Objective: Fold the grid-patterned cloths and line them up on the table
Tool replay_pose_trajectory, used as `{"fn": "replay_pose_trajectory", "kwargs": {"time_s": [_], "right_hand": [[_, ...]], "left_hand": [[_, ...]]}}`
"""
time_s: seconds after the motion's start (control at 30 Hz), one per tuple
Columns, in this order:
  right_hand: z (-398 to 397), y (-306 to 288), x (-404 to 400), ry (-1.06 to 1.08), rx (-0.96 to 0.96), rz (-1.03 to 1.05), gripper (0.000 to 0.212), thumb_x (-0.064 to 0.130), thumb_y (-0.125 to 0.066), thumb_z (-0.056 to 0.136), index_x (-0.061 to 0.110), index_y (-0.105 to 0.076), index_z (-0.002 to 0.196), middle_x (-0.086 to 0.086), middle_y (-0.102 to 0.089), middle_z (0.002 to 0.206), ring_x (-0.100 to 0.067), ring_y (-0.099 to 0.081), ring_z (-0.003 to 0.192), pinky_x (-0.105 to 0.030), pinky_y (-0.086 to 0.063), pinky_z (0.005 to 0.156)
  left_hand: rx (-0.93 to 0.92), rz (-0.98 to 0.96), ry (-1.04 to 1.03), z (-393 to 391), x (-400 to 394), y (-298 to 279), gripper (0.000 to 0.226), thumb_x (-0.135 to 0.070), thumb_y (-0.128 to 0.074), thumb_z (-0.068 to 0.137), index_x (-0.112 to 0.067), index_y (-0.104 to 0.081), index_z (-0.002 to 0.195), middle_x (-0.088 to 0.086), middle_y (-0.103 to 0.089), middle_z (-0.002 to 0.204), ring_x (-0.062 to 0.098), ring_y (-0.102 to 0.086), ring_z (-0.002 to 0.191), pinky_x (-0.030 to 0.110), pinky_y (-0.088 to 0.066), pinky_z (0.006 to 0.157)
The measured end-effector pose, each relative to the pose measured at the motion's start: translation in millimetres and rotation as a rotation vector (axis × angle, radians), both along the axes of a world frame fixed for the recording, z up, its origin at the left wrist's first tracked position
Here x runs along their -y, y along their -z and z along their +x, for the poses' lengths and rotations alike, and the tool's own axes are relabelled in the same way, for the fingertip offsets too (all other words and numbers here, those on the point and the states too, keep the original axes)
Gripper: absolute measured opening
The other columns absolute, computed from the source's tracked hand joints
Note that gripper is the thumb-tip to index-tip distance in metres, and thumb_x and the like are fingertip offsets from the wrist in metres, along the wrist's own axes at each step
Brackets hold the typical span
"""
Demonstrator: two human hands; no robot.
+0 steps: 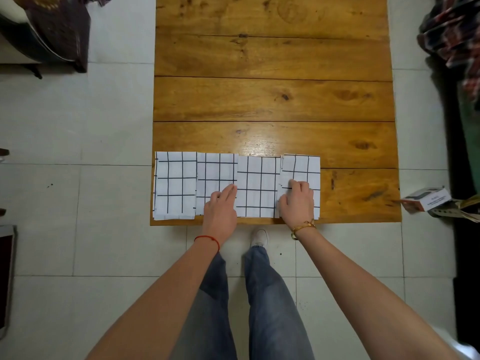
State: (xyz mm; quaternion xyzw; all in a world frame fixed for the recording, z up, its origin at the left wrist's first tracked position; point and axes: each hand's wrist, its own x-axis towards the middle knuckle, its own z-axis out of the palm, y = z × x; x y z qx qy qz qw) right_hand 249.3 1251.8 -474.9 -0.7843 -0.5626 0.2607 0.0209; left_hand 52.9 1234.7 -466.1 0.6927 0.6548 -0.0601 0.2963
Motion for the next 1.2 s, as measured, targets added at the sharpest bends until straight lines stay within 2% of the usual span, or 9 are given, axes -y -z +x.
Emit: {"fn": "replay_pose_trajectory", "kwargs": {"time_s": [0.2, 0.37, 0.53, 0.93, 1.03, 1.2], "right_hand": [[-37.6, -10.9, -8.8, -0.035, -0.099, 0.114, 0.035, 0.007, -0.048, 0.088, 0.003, -0.055, 0.121, -0.016, -0.053, 0.113, -0.029, -0.050, 0.102, -0.036, -0.042, 0.089], [-88.8, -12.1, -10.4, -0.112, -0.268, 0.096, 0.036, 0.009, -0.046, 0.091, 0.004, -0.053, 0.126, -0.013, -0.055, 0.117, -0.027, -0.048, 0.110, -0.036, -0.042, 0.096], [-122.9, -9.0, -8.2, -0.102, -0.211, 0.035, 0.040, 0.011, -0.045, 0.090, 0.005, -0.047, 0.130, -0.014, -0.051, 0.119, -0.028, -0.049, 0.106, -0.039, -0.044, 0.090], [-140.8, -13.3, -9.0, -0.081, -0.091, -0.062, 0.039, 0.014, -0.044, 0.091, 0.006, -0.046, 0.130, -0.014, -0.049, 0.121, -0.028, -0.048, 0.106, -0.038, -0.046, 0.089], [-139.3, -27.0, -8.9, -0.072, -0.094, -0.088, 0.038, 0.014, -0.045, 0.092, 0.006, -0.047, 0.129, -0.015, -0.048, 0.124, -0.029, -0.048, 0.109, -0.039, -0.046, 0.091], [-131.7, -52.4, -13.1, -0.092, -0.109, -0.109, 0.044, 0.020, -0.048, 0.094, 0.008, -0.044, 0.137, -0.015, -0.047, 0.133, -0.030, -0.043, 0.120, -0.038, -0.039, 0.100]], "left_hand": [[-0.007, 0.057, -0.223, -41.1, -2.7, -6.2, 0.059, -0.006, -0.045, 0.095, -0.017, -0.027, 0.150, -0.001, -0.029, 0.155, 0.019, -0.031, 0.136, 0.034, -0.032, 0.110], [-0.074, 0.063, -0.348, -97.4, -2.7, -1.7, 0.055, -0.004, -0.047, 0.093, -0.013, -0.035, 0.146, 0.006, -0.033, 0.153, 0.026, -0.033, 0.136, 0.041, -0.037, 0.107], [-0.085, 0.038, -0.429, -135.3, -5.0, 0.1, 0.054, -0.003, -0.047, 0.092, -0.009, -0.036, 0.145, 0.011, -0.033, 0.152, 0.030, -0.034, 0.133, 0.045, -0.041, 0.102], [-0.040, -0.027, -0.339, -160.8, -4.7, -2.1, 0.059, -0.006, -0.045, 0.092, -0.012, -0.029, 0.148, 0.008, -0.026, 0.155, 0.028, -0.034, 0.133, 0.040, -0.041, 0.100], [-0.013, -0.039, -0.325, -168.3, -7.9, -19.1, 0.061, -0.006, -0.045, 0.090, -0.012, -0.029, 0.149, 0.010, -0.025, 0.155, 0.028, -0.031, 0.134, 0.042, -0.036, 0.103], [0.049, 0.051, -0.278, -183.7, -20.1, -59.3, 0.060, -0.007, -0.048, 0.091, -0.014, -0.031, 0.148, 0.010, -0.030, 0.153, 0.028, -0.030, 0.136, 0.043, -0.033, 0.106]]}}
